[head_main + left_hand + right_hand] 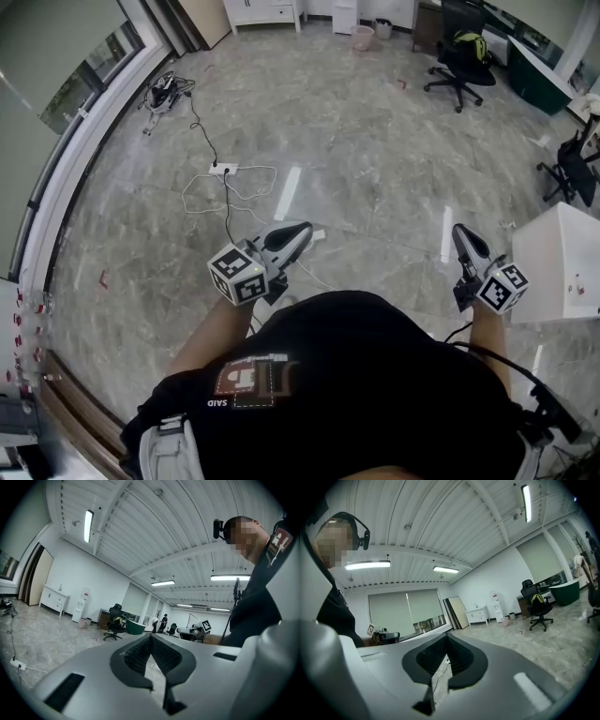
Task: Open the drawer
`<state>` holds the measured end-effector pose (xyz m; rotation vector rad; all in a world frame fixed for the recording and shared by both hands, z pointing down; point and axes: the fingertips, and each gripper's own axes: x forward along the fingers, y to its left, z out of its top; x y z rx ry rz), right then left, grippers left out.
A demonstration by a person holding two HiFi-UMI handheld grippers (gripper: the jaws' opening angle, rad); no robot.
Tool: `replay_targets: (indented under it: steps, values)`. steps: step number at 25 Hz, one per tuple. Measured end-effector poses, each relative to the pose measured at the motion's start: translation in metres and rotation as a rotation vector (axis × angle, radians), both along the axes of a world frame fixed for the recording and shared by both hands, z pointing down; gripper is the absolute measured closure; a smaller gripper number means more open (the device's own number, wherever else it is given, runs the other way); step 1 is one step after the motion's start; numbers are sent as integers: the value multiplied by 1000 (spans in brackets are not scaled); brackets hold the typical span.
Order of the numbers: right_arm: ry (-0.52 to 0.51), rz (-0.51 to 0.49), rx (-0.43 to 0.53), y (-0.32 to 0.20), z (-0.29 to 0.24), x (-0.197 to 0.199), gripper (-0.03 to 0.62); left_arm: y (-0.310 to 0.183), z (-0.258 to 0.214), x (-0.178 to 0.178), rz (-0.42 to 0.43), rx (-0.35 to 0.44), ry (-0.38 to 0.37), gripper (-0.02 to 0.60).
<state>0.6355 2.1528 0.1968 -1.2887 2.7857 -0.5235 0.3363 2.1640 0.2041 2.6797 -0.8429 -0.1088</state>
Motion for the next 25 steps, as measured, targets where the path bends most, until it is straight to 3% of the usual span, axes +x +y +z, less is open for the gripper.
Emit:
replay_targets:
  steps: [6,16,25]
  values:
    - [47,-4,16,-36,-3,-46,595,-40,11,-42,5,0,42,583]
    - [67,87,59,-126,-35,-148,595,-154,-15,-155,58,52,79,583]
    - [113,101,20,-187,-20,-216,595,-230,1,-227,56,31,100,583]
